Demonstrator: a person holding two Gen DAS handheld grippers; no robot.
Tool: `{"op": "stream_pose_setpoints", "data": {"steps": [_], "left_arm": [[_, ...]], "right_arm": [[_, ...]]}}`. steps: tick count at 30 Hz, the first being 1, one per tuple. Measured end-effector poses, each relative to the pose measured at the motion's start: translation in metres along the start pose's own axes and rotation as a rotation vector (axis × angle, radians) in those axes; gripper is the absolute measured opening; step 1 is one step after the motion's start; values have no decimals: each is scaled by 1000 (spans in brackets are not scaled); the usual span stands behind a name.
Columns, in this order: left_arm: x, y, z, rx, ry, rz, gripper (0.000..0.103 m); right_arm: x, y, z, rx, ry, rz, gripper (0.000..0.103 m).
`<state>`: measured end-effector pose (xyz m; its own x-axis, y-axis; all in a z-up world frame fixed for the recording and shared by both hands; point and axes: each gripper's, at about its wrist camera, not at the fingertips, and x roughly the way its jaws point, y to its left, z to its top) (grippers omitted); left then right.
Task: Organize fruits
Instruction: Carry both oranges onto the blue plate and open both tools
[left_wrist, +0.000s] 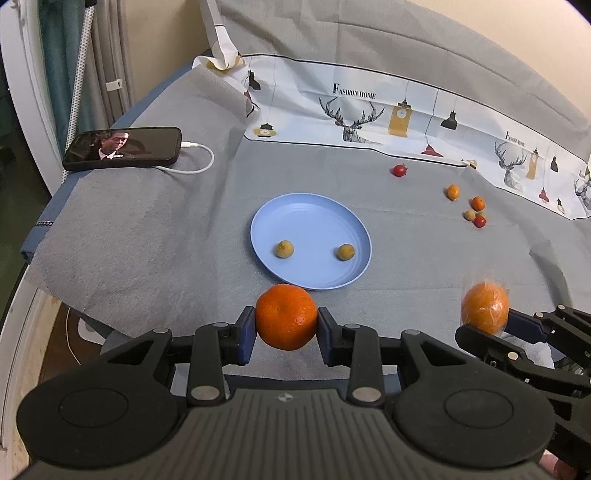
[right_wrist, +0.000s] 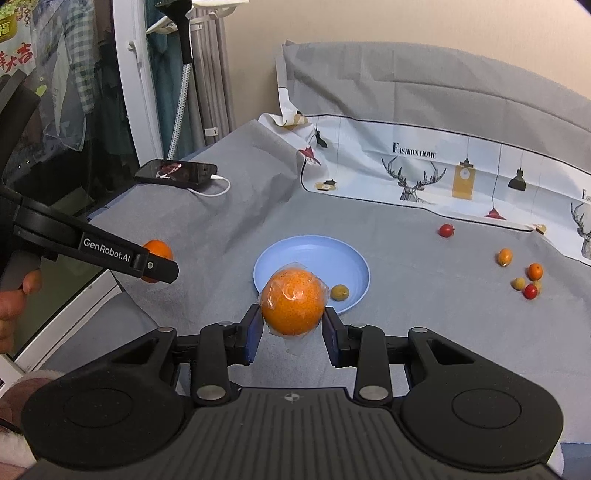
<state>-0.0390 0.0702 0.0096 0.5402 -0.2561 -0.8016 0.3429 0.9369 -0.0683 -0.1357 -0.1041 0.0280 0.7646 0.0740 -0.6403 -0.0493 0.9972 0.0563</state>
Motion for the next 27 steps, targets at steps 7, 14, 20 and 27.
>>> {"op": "stream_pose_setpoints", "data": {"steps": [7,14,20,27], "left_arm": [[33,-4,21,26,36,3,38],[93,-10,50,52,101,14,38],[154,-15,77,79,145,36,38],[215,-21,97,121,168,80,38]], "right_arm": [[30,-13,4,46,33,-19,37],[88,-32,12,67,93,-21,37],[146,-46,20,79,154,-12,37],[201,-61,22,70,218,-2,37]]}}
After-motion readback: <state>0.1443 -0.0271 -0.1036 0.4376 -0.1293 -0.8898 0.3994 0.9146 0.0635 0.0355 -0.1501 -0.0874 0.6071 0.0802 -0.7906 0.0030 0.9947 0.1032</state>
